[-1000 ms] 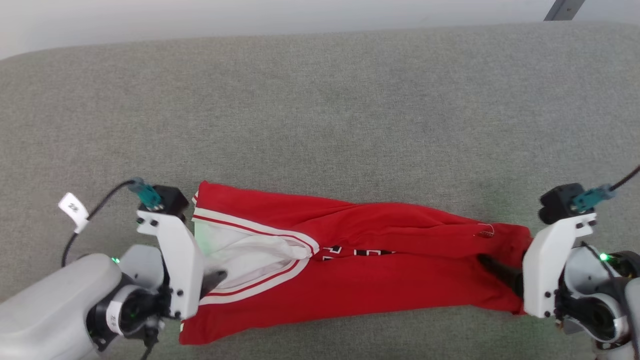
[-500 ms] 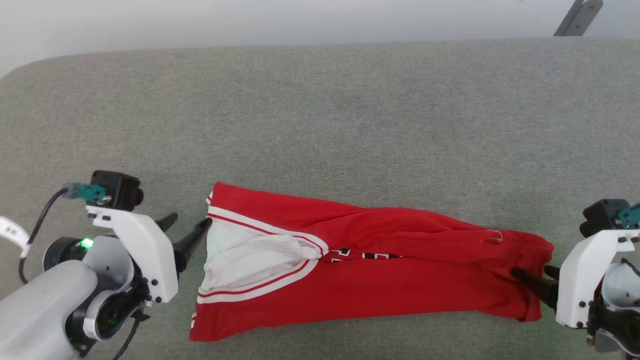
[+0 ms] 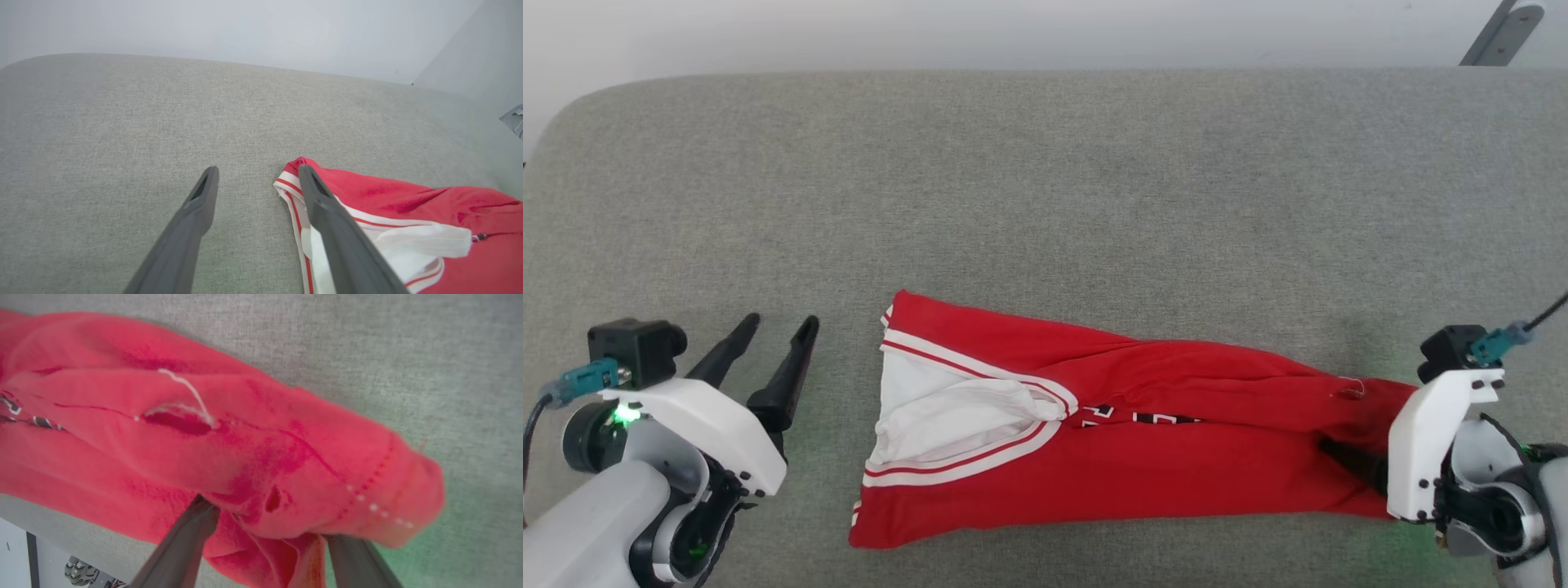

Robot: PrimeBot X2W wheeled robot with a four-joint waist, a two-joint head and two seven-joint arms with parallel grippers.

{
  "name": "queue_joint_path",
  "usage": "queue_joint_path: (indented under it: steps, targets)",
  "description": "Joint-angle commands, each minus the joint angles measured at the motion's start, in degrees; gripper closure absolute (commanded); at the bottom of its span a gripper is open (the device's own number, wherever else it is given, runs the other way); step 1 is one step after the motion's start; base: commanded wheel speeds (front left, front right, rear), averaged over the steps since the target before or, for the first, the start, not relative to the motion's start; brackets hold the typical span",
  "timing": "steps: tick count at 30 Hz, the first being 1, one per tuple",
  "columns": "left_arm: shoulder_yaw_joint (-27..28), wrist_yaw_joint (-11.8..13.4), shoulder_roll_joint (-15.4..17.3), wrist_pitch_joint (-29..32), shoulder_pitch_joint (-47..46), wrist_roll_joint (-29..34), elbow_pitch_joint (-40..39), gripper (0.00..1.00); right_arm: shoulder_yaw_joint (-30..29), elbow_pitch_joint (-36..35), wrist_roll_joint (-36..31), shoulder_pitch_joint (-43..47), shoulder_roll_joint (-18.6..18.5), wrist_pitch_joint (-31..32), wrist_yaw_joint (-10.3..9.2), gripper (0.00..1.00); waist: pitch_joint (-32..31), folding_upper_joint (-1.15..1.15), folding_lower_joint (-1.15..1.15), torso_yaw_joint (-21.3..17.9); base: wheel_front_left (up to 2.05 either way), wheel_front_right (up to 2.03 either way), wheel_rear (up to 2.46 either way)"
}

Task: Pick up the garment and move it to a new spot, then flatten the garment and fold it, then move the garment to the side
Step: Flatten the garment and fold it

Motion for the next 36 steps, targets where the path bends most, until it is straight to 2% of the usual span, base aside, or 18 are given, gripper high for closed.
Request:
queue_joint_path:
  steps: [1,2,3,4,5,11,16,23,29,33,36]
  targets:
    - [0.78,-0.47,-0.61,-0.84,1.24,0.65,0.82,0.00,2.40,1.84,0.85,-0.51,0.73,-0.39,0.02,0.15,0.00,0.00,0.00,0.24,0.00,0.00,0.00]
    - [1.42,-0.80,-1.23,-1.36,1.78,0.83,1.42,0.00,3.75,2.61,1.43,-1.05,0.38,-0.79,0.03,0.55,-0.04,0.00,0.00,0.38,0.00,0.00,0.00]
    - [2.21,-1.05,-1.68,-1.70,2.20,1.63,1.97,0.00,4.65,3.40,2.01,-1.54,0.19,-1.04,0.07,0.83,-0.09,0.00,0.00,0.49,0.00,0.00,0.00]
    - [2.21,-1.05,-1.68,-1.70,2.20,1.63,1.97,0.00,4.65,3.40,2.01,-1.54,0.19,-1.04,0.07,0.83,-0.09,0.00,0.00,0.49,0.00,0.00,0.00]
    - [3.33,-1.22,-2.31,-1.90,2.83,1.98,2.57,0.00,5.36,3.87,2.72,-1.95,-0.08,-1.42,0.06,1.00,-0.16,0.00,0.00,0.59,0.00,0.00,0.00]
    - [15.55,-3.67,-8.31,-2.11,9.32,10.44,3.87,0.00,7.17,5.56,6.35,-4.47,-2.69,-3.45,0.03,1.00,-0.65,0.00,0.00,0.96,0.00,0.00,0.00]
    - [26.25,-6.66,-14.24,-2.12,15.71,18.65,4.39,0.00,5.46,6.19,8.16,-5.50,-5.59,-4.54,0.01,1.00,-1.18,0.00,0.00,0.89,0.00,0.00,0.00]
    - [38.09,-11.69,-22.07,-2.11,22.70,27.77,5.19,0.00,1.97,7.33,9.24,-5.75,-9.52,-5.49,0.01,1.00,-1.98,0.00,0.00,0.57,0.00,0.00,0.00]
    - [46.16,-15.38,-28.23,-2.12,26.47,34.08,5.43,0.00,-3.08,9.66,7.84,-6.96,-14.37,-5.48,0.01,1.00,-2.21,0.00,0.00,-0.11,0.00,0.00,0.00]
    - [49.21,-16.29,-30.87,-2.12,27.42,36.47,4.77,0.00,-6.35,12.70,6.25,-8.26,-16.67,-5.69,0.01,1.00,-1.97,0.00,0.00,-0.59,0.00,0.00,0.00]
    - [50.79,-16.69,-32.26,-2.12,28.05,37.73,4.49,0.00,-7.66,14.42,5.23,-9.48,-17.04,-5.67,0.01,1.00,-1.96,0.00,0.00,-0.94,0.00,0.00,0.00]
